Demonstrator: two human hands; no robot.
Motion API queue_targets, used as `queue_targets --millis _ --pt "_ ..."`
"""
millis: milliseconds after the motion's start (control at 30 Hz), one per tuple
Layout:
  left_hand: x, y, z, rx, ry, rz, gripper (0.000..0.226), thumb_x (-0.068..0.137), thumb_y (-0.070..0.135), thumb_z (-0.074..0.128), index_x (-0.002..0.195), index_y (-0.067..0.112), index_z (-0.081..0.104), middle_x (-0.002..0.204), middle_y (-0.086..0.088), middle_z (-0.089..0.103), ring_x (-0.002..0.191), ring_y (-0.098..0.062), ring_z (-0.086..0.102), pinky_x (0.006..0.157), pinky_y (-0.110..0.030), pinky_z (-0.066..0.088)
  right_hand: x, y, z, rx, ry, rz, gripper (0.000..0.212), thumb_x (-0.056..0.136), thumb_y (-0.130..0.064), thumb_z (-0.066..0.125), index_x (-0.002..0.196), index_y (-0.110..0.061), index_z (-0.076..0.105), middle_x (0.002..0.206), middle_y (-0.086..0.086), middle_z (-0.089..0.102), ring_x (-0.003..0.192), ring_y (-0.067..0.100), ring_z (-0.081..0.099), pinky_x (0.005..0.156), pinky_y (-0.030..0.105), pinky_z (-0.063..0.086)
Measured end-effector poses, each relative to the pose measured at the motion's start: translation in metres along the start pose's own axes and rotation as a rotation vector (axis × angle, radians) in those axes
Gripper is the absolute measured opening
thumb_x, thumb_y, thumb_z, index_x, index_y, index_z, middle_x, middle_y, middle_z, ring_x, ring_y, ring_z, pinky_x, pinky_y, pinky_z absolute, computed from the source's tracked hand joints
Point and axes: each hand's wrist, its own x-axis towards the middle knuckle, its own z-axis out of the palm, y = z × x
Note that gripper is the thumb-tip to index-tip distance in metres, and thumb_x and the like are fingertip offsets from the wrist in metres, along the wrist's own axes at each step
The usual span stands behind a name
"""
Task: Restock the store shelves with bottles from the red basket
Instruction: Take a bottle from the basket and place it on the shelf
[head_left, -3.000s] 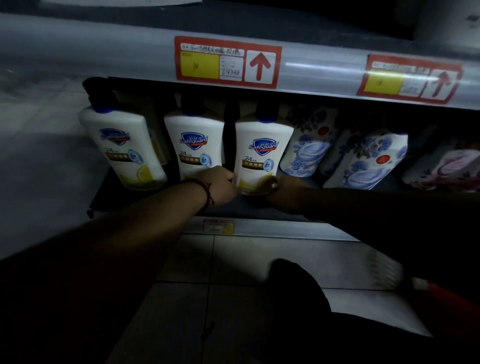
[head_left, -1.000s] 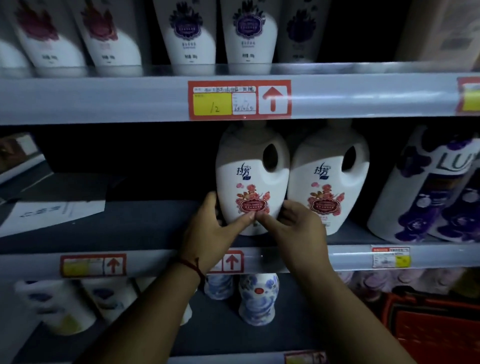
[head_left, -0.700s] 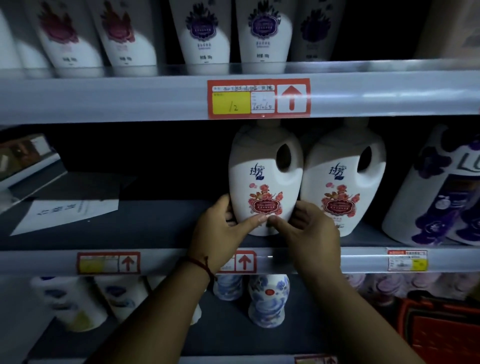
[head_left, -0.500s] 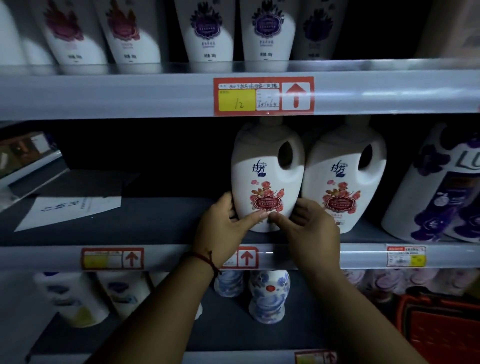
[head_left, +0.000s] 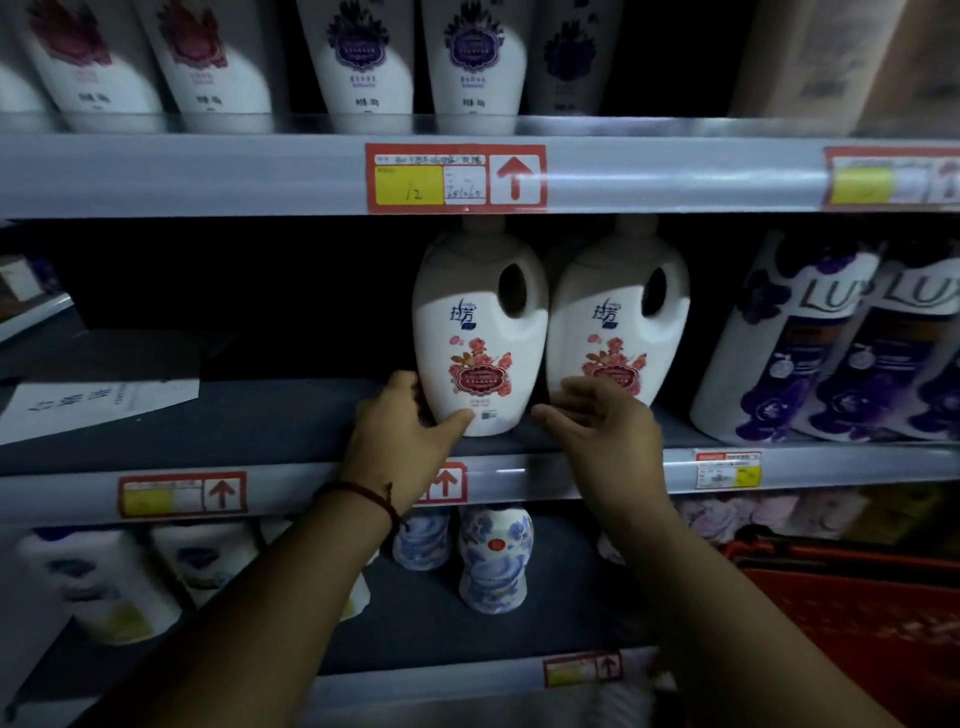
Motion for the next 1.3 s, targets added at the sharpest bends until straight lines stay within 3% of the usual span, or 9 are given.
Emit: queue_targets --millis 167,267,400,533,667,800,1000,1200,1300 --pt "-0.030 0.025 0.008 0.115 0.320 0.192 0.014 0.083 0.011 0.070 0.091 0.007 0.058 0.107 -0.007 0.053 0.075 -0.011 0.060 0.072 -0.021 0.053 -0.001 0.000 -0.032 -0.040 0.155 0.029 0.026 0.081 -0.023 0.077 0.104 -0.017 0.068 0.090 -0.007 0.071 0.084 0.007 0.068 0.083 0.033 0.058" --pt "-0.036 0.040 0.027 0.028 0.161 0.241 0.014 0.086 0.006 0.065 0.099 0.008 0.062 0.103 -0.006 0.061 0.079 -0.004 0.062 0.069 -0.007 0.050 0.003 0.000 -0.044 -0.090 0.247 0.029 0.033 0.081 -0.029 0.076 0.110 -0.018 0.065 0.098 -0.002 0.068 0.088 0.012 0.064 0.083 0.033 0.055" --pt "-0.035 0.055 0.059 -0.100 -0.113 0.101 0.046 0.088 0.012 0.064 0.132 0.009 0.053 0.132 -0.009 0.058 0.120 -0.018 0.058 0.101 -0.028 0.048 0.009 0.000 -0.052 0.008 0.212 0.047 0.030 0.082 -0.027 0.076 0.108 -0.027 0.060 0.102 -0.009 0.065 0.092 0.009 0.064 0.088 0.036 0.054" --pt "-0.028 0.062 0.079 -0.145 -0.248 0.105 0.046 0.081 0.020 0.063 0.126 0.025 0.054 0.130 0.010 0.059 0.116 -0.001 0.053 0.105 -0.030 0.045 0.018 0.005 -0.053 0.060 0.131 0.041 0.034 0.079 -0.028 0.077 0.105 -0.035 0.057 0.101 -0.012 0.071 0.094 0.007 0.068 0.088 0.043 0.057" --pt "-0.018 0.062 0.086 -0.220 -0.258 0.031 0.036 0.078 0.020 0.062 0.114 0.021 0.060 0.112 0.009 0.071 0.103 -0.004 0.067 0.096 -0.033 0.054 0.023 0.011 -0.053 0.075 0.101 0.037 0.050 0.078 -0.028 0.078 0.123 -0.028 0.056 0.107 -0.011 0.070 0.098 0.006 0.067 0.089 0.041 0.057" --pt "-0.020 0.063 0.088 -0.289 -0.224 0.044 0.036 0.085 0.002 0.060 0.119 0.016 0.062 0.117 0.006 0.071 0.105 0.002 0.065 0.090 -0.014 0.051 0.025 0.012 -0.052 0.074 0.103 0.030 0.055 0.078 -0.027 0.079 0.127 -0.026 0.055 0.107 -0.013 0.070 0.096 0.003 0.067 0.088 0.036 0.057" --pt "-0.020 0.059 0.089 -0.309 -0.222 0.059 0.037 0.086 -0.001 0.058 0.119 0.015 0.061 0.121 0.005 0.069 0.110 0.001 0.063 0.087 -0.008 0.049 0.025 0.014 -0.049 0.055 0.127 0.015 0.059 0.077 -0.028 0.079 0.130 -0.025 0.053 0.110 -0.011 0.069 0.096 0.002 0.066 0.084 0.030 0.056" --pt "-0.021 0.064 0.083 -0.299 -0.225 0.086 0.035 0.087 -0.002 0.061 0.119 0.013 0.062 0.108 0.015 0.067 0.094 0.014 0.062 0.077 -0.002 0.046 0.025 0.015 -0.049 0.003 0.117 -0.001 0.049 0.079 -0.027 0.078 0.122 -0.024 0.055 0.109 -0.010 0.069 0.097 0.005 0.066 0.081 0.025 0.054" --pt "-0.028 0.064 0.075 -0.200 -0.104 0.170 0.034 0.087 -0.002 0.062 0.120 0.007 0.064 0.098 0.024 0.060 0.098 0.004 0.062 0.076 0.000 0.045 0.022 0.013 -0.049 -0.062 0.133 -0.022 0.036 0.080 -0.026 0.076 0.110 -0.024 0.057 0.105 -0.008 0.070 0.095 0.008 0.066 0.079 0.027 0.055"
